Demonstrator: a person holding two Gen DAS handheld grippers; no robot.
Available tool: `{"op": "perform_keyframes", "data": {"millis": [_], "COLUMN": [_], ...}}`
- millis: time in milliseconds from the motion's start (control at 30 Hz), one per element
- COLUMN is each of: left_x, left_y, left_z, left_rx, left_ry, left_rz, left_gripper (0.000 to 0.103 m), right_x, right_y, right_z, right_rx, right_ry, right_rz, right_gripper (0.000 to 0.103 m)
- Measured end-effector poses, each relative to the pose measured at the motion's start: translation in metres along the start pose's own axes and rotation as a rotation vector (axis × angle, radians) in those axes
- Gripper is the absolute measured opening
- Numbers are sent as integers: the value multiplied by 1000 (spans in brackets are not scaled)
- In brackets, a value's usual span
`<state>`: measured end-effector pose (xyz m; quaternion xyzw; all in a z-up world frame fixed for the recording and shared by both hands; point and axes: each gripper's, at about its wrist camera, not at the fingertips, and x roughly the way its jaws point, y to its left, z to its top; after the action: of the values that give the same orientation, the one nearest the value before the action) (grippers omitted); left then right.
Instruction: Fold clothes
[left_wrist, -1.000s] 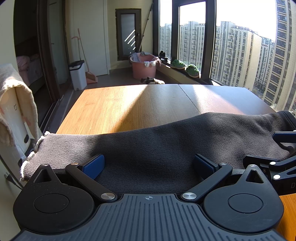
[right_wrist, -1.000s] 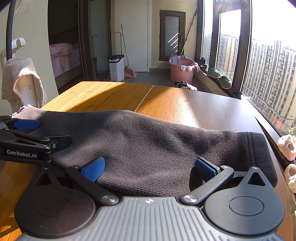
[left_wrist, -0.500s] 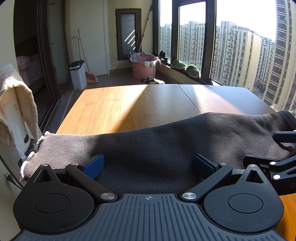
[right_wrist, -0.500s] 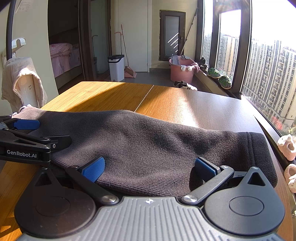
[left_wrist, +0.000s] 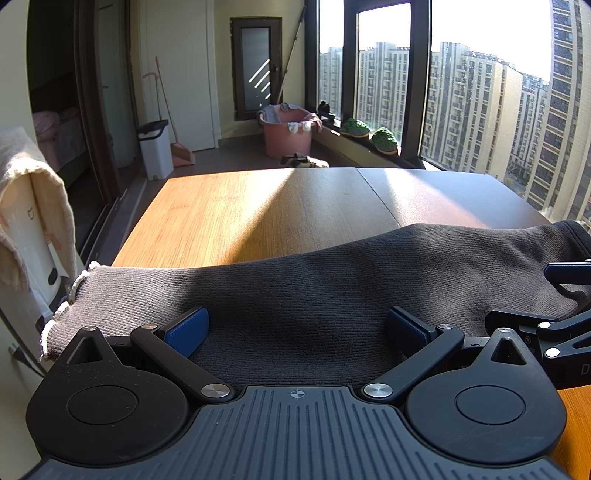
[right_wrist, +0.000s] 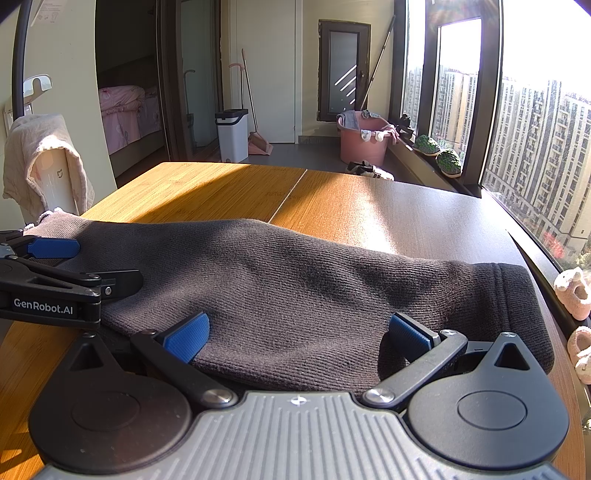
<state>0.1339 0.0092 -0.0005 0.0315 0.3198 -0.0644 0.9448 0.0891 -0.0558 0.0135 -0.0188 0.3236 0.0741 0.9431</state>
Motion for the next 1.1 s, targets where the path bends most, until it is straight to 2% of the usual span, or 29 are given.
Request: {"op": "perform_keyframes", "data": {"millis": [567, 700, 767, 833, 967, 1100], "left_x": [1, 1, -2, -5, -5, -2], "left_y": [1, 5, 10, 16, 23, 8], "left_z": [0, 0, -1, -2, 0, 1], "left_rx": [-1, -4, -2, -16, -49, 20], "left_ry": [0, 3, 11, 15, 35, 58], "left_rz": [-2, -25, -57, -95, -123, -62], "left_gripper": [103, 103, 103, 103, 103, 103], "right_x": [1, -10, -20, -21, -21, -21], "right_y": [1, -16, -37, -52, -61, -54], "right_z": [0, -2, -4, -4, -5, -1], "right_rx": [37, 166, 314, 384, 364, 301], "right_ry": [-3, -19, -12, -8, 0, 24], "right_rz": [-25, 56, 143, 205, 264, 241], "right_gripper": [103, 103, 103, 103, 103, 103]}}
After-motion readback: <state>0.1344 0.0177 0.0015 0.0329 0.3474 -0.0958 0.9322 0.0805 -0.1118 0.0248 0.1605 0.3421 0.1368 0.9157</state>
